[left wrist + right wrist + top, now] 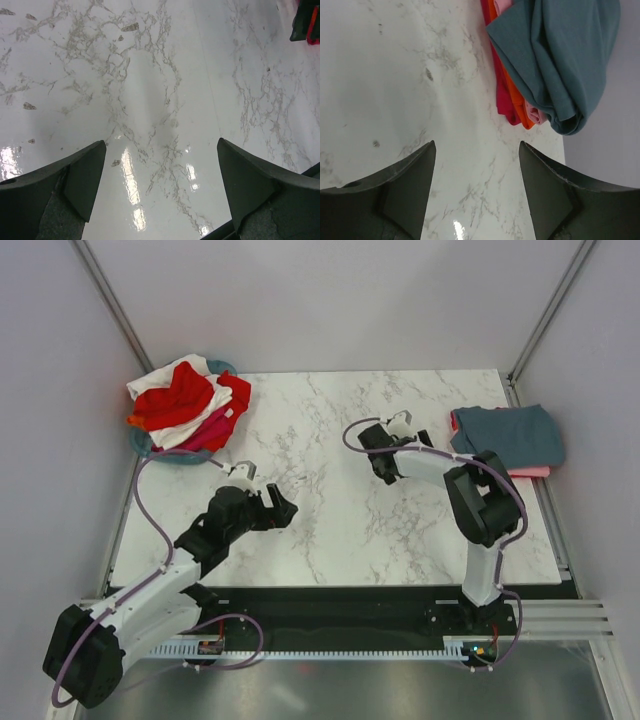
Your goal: Fold and stack the t-shirts
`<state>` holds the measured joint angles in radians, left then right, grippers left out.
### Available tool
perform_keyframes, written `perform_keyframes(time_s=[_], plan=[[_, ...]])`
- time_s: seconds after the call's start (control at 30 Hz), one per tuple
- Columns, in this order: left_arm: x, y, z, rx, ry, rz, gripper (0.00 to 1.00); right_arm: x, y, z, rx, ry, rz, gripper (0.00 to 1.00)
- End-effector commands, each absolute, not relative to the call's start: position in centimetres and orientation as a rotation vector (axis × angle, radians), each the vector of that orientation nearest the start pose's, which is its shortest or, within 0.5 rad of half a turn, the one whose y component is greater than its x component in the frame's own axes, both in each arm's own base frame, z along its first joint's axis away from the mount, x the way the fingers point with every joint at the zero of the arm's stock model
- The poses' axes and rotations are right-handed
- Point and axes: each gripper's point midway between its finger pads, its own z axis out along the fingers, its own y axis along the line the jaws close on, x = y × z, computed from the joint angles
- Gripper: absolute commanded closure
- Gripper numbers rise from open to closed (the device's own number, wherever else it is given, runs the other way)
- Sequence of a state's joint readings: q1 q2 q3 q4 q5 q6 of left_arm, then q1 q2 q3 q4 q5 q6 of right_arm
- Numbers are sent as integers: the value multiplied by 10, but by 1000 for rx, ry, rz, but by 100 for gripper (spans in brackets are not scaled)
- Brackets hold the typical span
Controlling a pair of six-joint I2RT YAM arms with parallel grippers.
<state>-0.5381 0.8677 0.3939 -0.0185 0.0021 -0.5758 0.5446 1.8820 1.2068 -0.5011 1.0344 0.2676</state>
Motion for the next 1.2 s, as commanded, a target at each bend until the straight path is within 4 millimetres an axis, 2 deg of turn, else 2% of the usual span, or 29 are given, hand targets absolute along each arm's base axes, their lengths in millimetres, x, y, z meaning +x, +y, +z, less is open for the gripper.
perform_keyframes(time_s=[0.0,0.07,0.17,0.23,0.33,0.6,0.87,0.9,0.93,1.0,1.07,1.1,1.17], plan=[[256,-165,120,-3,2036,-620,0,388,27,85,-49,2232,-1225,27],[256,-163,119,0,2031,-613,0,395,14,82,-34,2233,-1308,34],[255,-164,116,8,2032,-615,0,405,5,73,-75,2234,-1421,38],[255,-165,115,13,2035,-621,0,409,1,64,-104,2254,-1455,44],[255,-167,115,15,2039,-628,0,413,-8,49,-113,2303,-1467,46],[256,-167,112,14,2053,-624,0,423,-36,22,-83,2379,-1505,46],[256,-166,111,11,2050,-617,0,430,-65,12,-8,2425,-1509,46],[256,-166,111,12,2050,-616,0,430,-66,9,-7,2430,-1509,49],[256,-166,112,12,2048,-616,0,430,-68,8,1,2435,-1504,60],[256,-166,111,11,2051,-614,0,432,-67,9,5,2424,-1508,71],[256,-166,111,11,2051,-614,0,433,-66,10,19,2413,-1505,94],[256,-166,110,12,2054,-612,0,433,-66,14,30,2401,-1505,100],[257,-166,109,11,2055,-610,0,433,-61,18,31,2387,-1492,100]])
